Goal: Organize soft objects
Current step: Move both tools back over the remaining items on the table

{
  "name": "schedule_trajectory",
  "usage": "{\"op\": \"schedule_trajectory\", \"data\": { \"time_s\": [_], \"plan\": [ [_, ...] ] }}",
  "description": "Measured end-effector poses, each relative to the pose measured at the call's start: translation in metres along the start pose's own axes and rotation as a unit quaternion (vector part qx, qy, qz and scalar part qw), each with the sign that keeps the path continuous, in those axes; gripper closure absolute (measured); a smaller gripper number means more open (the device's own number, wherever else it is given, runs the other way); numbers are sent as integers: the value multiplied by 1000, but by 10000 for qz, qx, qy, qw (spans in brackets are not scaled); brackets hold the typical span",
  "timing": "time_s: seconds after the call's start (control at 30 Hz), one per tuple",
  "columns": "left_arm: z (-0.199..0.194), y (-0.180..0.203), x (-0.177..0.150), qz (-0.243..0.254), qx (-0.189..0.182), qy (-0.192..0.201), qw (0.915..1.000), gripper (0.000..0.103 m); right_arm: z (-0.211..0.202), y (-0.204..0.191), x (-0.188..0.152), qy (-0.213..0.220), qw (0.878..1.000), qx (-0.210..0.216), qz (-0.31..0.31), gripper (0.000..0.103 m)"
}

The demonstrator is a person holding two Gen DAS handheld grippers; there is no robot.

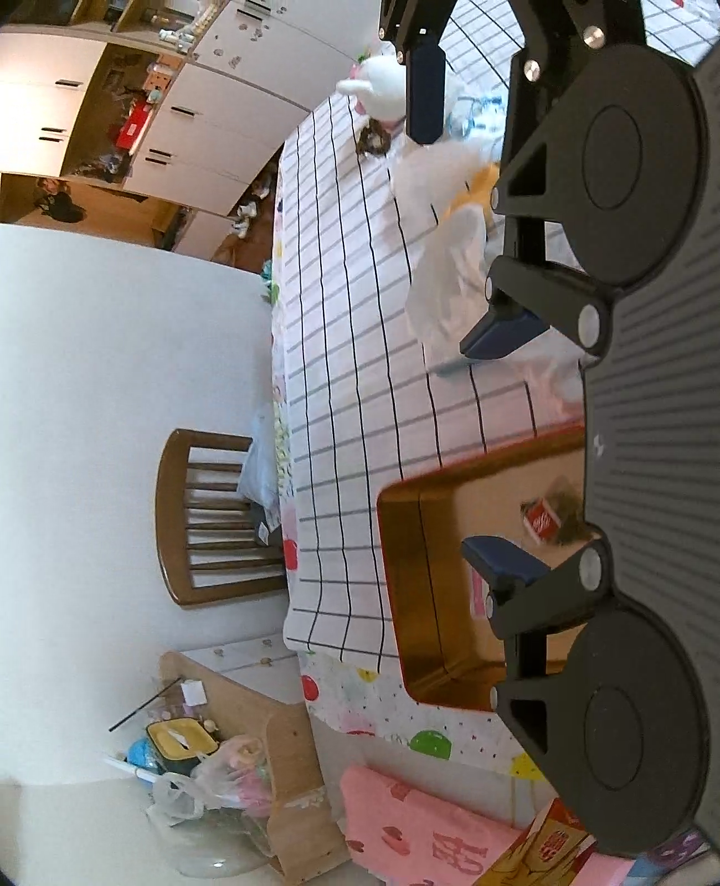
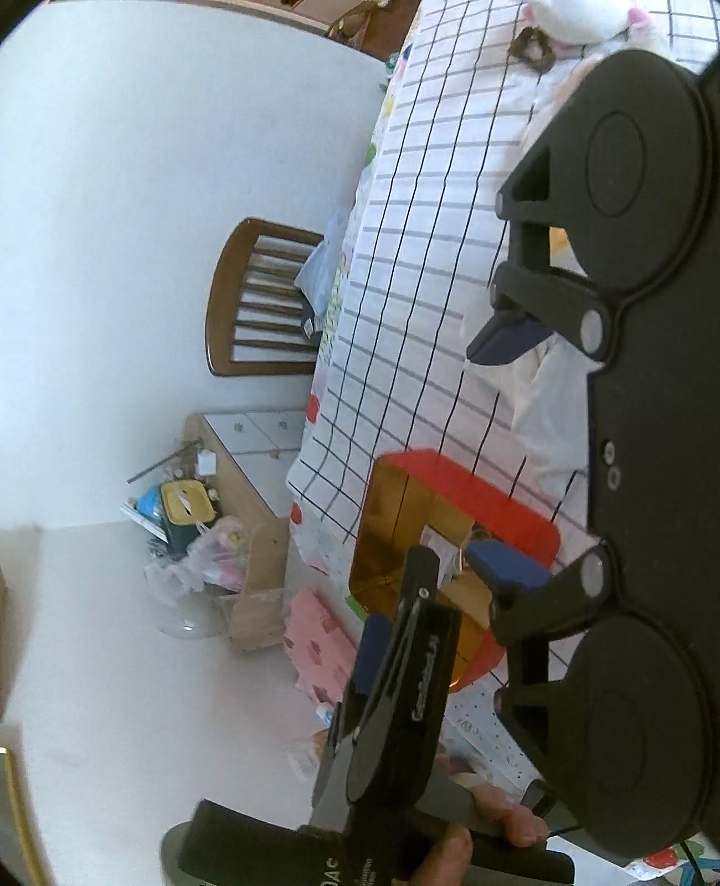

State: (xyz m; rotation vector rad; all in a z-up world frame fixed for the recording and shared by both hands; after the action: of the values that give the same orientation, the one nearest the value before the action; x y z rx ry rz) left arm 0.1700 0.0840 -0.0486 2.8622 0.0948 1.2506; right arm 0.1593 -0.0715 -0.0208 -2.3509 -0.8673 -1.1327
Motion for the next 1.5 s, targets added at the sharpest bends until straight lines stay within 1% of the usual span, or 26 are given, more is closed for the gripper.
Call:
{"op": "schedule_trajectory", "data": {
  "time_s": [0.07, 0.27, 0.33, 0.47, 0.6, 0.7, 0.77, 0.83, 0.93, 0.97, 1.07, 1.17, 1.27, 1.37, 1.43, 1.5],
  "plan": [
    [-6, 11, -1, 18, -17, 65, 10000, 27, -12, 9, -5, 58, 10000, -36, 17, 28],
    [-20, 43, -3, 7, -124, 230, 9997, 24, -43, 35, -19, 176, 9998, -74, 80, 21],
    [-23, 53, -4, -15, -160, 286, 9995, 19, -52, 43, -23, 212, 9997, -96, 97, 19],
    [-27, 69, -5, -54, -267, 436, 9987, 18, -67, 57, -32, 286, 9994, -161, 136, 14],
    [-29, 82, -6, -220, -424, 506, 9976, 18, -81, 74, -44, 318, 9991, -242, 161, 11],
    [-29, 88, -9, -368, -546, 545, 9963, 12, -89, 87, -52, 329, 9988, -303, 182, 9],
    [-29, 92, -11, -428, -624, 576, 9955, 7, -93, 95, -56, 329, 9986, -349, 205, 9],
    [-29, 96, -12, -457, -689, 609, 9947, 5, -96, 104, -60, 327, 9984, -389, 242, 8],
    [-27, 102, -13, -482, -658, 628, 9947, 4, -98, 116, -66, 313, 9979, -471, 320, 8],
    [-25, 104, -14, -484, -597, 619, 9951, 1, -98, 120, -68, 304, 9977, -491, 354, 8],
    [-20, 109, -15, -376, -446, 629, 9963, 0, -96, 132, -74, 266, 9971, -592, 390, 8],
    [-15, 115, -18, -214, -535, 634, 9963, 0, -92, 142, -78, 227, 9965, -702, 404, 8],
    [-5, 116, -22, -206, -506, 480, 9973, 0, -86, 155, -81, 188, 9953, -864, 407, 8],
    [6, 114, -25, -349, -615, 327, 9970, 0, -77, 168, -85, 149, 9936, -1002, 494, 8],
    [12, 114, -27, -336, -526, 319, 9975, 0, -71, 179, -86, 114, 9919, -1105, 610, 8],
    [18, 117, -29, -173, -404, 320, 9985, 0, -64, 190, -86, 80, 9895, -1242, 739, 8]
  ]
}}
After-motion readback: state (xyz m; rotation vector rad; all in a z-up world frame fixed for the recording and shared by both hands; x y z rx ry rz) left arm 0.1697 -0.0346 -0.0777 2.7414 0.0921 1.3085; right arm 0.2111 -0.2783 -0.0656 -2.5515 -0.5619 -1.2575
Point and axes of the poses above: each gripper's, at about its wrist camera, not at the fingertips, and z roughly the way its jaws point, y to its right, x to its top, the point moved 4 cm from there along z, roughly the way its jaws point, and after that the axes turned 1 degree about y, right-handed, at the moved point
